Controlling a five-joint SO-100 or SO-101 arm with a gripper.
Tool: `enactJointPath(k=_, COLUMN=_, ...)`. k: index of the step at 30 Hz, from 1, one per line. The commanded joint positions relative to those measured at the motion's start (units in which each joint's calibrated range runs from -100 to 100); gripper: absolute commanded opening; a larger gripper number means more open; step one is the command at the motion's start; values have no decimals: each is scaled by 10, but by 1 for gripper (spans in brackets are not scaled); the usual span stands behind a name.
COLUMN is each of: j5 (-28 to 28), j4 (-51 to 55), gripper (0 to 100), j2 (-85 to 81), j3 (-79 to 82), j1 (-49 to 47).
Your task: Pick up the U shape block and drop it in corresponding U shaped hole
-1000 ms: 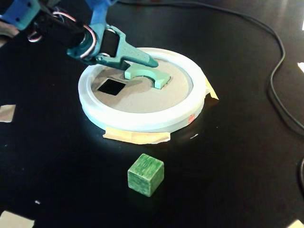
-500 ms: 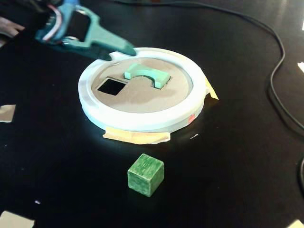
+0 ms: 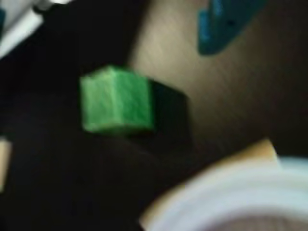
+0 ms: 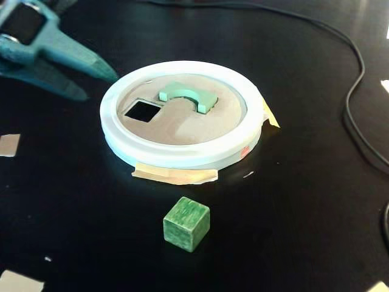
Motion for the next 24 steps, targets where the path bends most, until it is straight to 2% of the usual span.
enactJointPath(k=1, j5=65, j4=64, gripper=68, j2=-45, j3=-7, j1=133)
enactJointPath(k=6, j5=82, j4=125, gripper=67, j2=-46, j3=24, j1=212)
enactJointPath(k=24, j5=81, j4=136, gripper=66, j2=-287, j3=282, j1=213)
